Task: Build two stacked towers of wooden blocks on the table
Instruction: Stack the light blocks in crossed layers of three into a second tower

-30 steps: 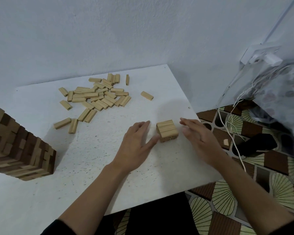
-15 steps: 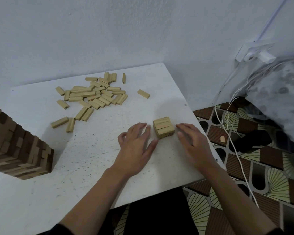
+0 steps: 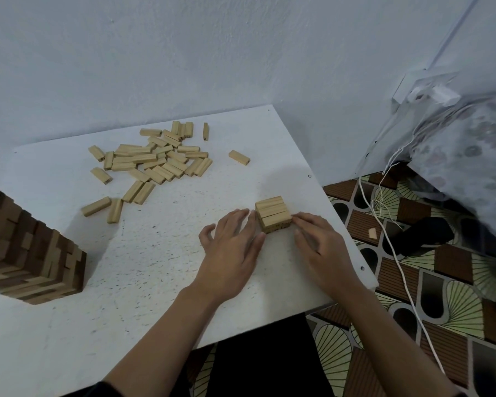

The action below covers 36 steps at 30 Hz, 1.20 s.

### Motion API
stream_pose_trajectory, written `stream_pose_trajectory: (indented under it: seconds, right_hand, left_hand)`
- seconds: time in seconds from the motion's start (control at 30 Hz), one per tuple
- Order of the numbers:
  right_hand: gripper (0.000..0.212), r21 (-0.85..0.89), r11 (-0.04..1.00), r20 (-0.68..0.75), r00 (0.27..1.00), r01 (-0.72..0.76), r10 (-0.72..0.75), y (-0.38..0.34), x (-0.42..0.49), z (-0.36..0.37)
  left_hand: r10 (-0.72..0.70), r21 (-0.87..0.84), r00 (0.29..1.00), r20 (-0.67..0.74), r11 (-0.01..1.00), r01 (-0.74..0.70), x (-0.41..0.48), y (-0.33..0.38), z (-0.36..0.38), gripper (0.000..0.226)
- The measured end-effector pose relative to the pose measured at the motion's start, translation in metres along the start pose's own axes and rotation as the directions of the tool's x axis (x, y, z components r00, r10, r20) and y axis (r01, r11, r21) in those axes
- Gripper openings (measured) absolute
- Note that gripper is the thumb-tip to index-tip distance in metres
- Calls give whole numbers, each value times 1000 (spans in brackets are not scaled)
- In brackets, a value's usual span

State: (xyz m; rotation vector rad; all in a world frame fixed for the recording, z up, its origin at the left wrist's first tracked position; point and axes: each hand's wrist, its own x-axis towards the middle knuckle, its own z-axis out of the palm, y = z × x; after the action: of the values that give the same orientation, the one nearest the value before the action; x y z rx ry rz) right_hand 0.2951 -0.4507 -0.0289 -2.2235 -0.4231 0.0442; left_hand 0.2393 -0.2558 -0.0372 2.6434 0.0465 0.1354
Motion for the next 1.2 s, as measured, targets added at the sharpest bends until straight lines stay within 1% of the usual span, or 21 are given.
stream_pose_trajectory:
  seconds: [0.13, 0.33, 0.4, 0.47, 0.53, 0.63, 0.77, 0.93, 1.07, 1.2]
  right_hand:
    - [34, -1, 1000, -6, 1000, 3, -3, 1, 1, 0]
    - [32, 51, 999, -39, 999, -5, 7, -1, 3, 0]
    - [29, 83, 997, -74, 997, 1, 5, -3, 4, 0]
    - [26, 87, 996, -116, 993, 19, -8, -4, 3, 0]
    - [25, 82, 996, -137, 990, 32, -21, -4, 2, 1]
    - [25, 91, 995, -129, 991, 41, -29, -3, 1, 1]
    - [25, 93, 994, -138, 990, 54, -41, -2, 1, 1]
    - [25, 92, 994, -138, 989, 64, -51, 0, 1, 2]
    - [25, 94, 994, -129, 991, 56, -44, 0, 1, 1]
    - [27, 101, 994, -121, 992, 39, -27, -1, 1, 1]
  left_hand:
    - [-8, -25, 1000, -19, 1000, 8, 0, 0, -1, 70]
    - [-57, -33, 998, -29, 998, 56, 7, 4, -4, 82]
    - [-66, -44, 997, -34, 997, 64, 10, 6, -4, 79]
    - [-63, -55, 997, -53, 997, 60, 12, 7, -2, 69]
    - [-53, -48, 996, -70, 998, 50, 12, 8, 0, 67]
    - [-55, -38, 995, -77, 998, 53, 13, 7, 2, 70]
    - [-68, -41, 995, -76, 997, 65, 14, 7, 2, 67]
    - [-70, -36, 995, -77, 997, 68, 15, 6, 3, 74]
    - [-81, -32, 994, -72, 996, 79, 15, 7, 3, 70]
    - [-82, -21, 995, -61, 997, 80, 15, 8, 1, 77]
